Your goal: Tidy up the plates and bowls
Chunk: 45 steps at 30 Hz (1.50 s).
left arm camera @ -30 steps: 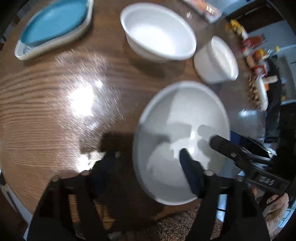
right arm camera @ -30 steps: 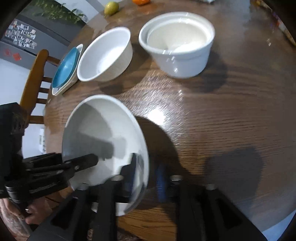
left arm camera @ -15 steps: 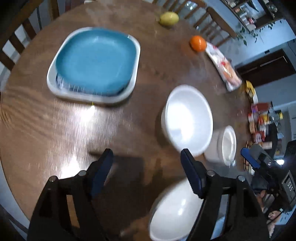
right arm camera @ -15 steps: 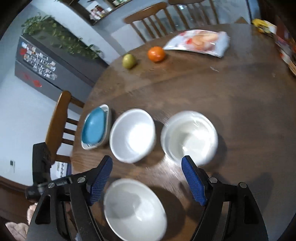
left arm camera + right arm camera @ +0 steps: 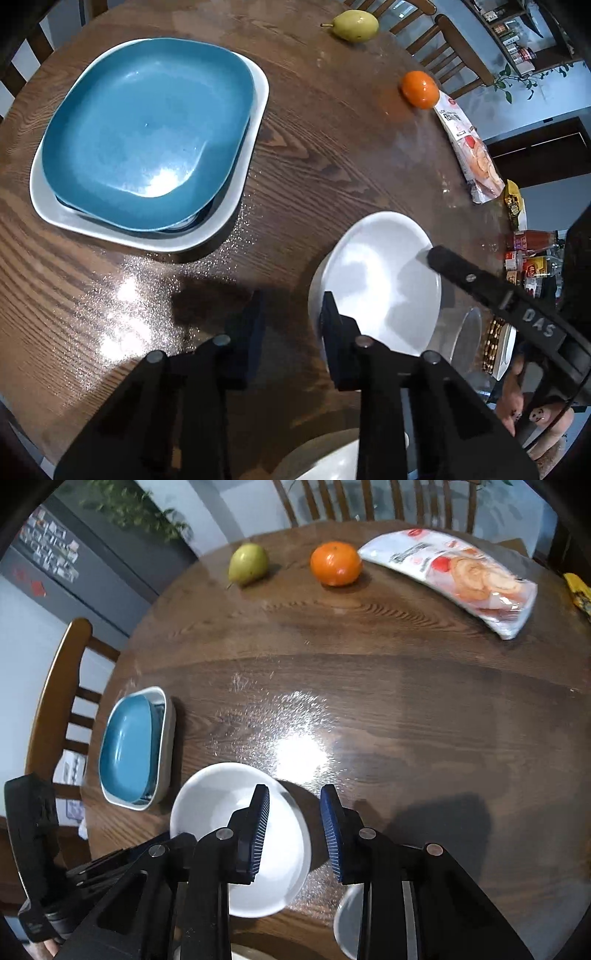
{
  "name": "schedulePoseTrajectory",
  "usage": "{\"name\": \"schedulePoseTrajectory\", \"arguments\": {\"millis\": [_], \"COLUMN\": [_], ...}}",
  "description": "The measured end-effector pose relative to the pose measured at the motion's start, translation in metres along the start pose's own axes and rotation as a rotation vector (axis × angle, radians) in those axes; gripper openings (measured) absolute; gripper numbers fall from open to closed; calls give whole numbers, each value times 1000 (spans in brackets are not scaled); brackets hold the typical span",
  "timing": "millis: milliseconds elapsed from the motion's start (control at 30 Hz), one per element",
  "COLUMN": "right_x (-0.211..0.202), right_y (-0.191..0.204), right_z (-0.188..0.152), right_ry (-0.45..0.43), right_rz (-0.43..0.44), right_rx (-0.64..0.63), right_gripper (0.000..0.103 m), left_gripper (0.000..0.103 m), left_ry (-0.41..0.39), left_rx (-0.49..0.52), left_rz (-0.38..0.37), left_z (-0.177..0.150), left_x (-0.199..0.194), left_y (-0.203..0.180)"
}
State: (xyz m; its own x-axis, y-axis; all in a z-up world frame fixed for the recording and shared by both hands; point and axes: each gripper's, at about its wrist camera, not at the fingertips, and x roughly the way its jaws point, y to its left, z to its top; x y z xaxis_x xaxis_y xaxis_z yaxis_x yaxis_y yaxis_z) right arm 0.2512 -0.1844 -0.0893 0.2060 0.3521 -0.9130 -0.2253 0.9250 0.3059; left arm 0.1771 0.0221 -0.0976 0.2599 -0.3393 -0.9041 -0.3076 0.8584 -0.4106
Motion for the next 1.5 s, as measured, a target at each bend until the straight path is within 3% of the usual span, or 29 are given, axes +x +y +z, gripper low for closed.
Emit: {"name": "schedulePoseTrajectory", "arguments": {"millis": [133, 300, 333, 367, 433, 500, 900, 1200, 1500], "right_x": [12, 18, 19, 20, 20, 15, -21, -43, -65], "right_y": [-5, -2, -1, 1, 6, 13, 43, 49, 52], "right_z": [-2, -3, -2, -1, -2, -3, -19, -44, -66], "right_ry": [36, 36, 37, 39, 38, 15, -44, -79, -130], "right_rz": [10, 17, 20, 29, 67, 61, 55, 81, 65], "right_rx": [25, 21, 18, 20, 26, 5, -46, -40, -33], "right_gripper": [32, 32, 32, 32, 31, 27, 27, 27, 27], "left_gripper": [17, 16, 11, 14, 10, 10, 15, 15, 16], "left_ry": [26, 43, 38, 27, -9, 9, -11, -53, -63], "left_rx": [8, 1, 13, 27, 61, 57, 48, 115, 150], "left_rz": [-25, -19, -25, -37, 1, 33, -14, 56, 39], "left_z": [2, 1, -1, -2, -4, -6, -19, -39, -53], "left_x": [5, 10, 8, 6, -1, -3, -42, -55, -68], "left_y": [-3, -2, -4, -7, -12, -11, -8, -20, -27]}}
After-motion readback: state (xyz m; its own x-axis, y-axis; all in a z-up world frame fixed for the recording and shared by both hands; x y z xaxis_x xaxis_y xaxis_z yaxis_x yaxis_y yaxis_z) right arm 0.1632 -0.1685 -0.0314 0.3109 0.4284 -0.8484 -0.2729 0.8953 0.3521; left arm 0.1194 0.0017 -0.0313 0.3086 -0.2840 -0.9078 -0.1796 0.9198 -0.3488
